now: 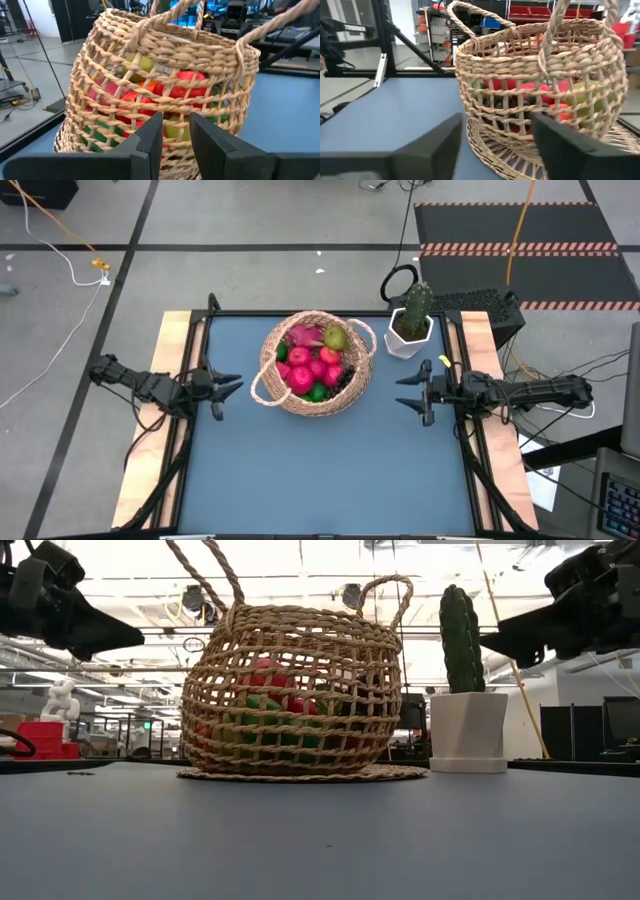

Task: Build produce basket
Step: Return to Home Position

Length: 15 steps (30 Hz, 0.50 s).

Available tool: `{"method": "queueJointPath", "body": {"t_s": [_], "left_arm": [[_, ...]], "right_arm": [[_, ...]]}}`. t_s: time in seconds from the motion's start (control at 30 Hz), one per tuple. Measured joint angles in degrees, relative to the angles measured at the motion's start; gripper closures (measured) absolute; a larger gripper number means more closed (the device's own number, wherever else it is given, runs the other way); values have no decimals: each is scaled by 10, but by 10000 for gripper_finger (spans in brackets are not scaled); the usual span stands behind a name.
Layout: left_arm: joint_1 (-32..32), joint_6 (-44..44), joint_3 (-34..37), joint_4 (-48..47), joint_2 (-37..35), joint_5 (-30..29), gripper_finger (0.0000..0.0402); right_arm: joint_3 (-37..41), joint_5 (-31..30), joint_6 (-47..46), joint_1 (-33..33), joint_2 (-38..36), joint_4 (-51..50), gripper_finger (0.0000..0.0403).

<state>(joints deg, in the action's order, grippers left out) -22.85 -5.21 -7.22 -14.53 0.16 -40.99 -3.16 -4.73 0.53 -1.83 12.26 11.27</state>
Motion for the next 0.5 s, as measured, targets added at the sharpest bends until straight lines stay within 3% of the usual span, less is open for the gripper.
{"method": "queueJointPath", "body": {"t_s": [0.2, 0.33, 0.43, 0.5], "left_arm": [[6, 15, 0, -4, 0, -6, 310], [26, -4, 14, -15, 1, 0, 350], [36, -26, 16, -6, 10, 20, 390], [36, -17, 18, 1, 11, 26, 395]], "right_arm": [[0, -31, 38, 8, -2, 1, 309], [1, -27, 27, 26, -2, 8, 384], [1, -25, 14, 34, -2, 0, 396], [1, 1, 11, 38, -2, 1, 390]]}}
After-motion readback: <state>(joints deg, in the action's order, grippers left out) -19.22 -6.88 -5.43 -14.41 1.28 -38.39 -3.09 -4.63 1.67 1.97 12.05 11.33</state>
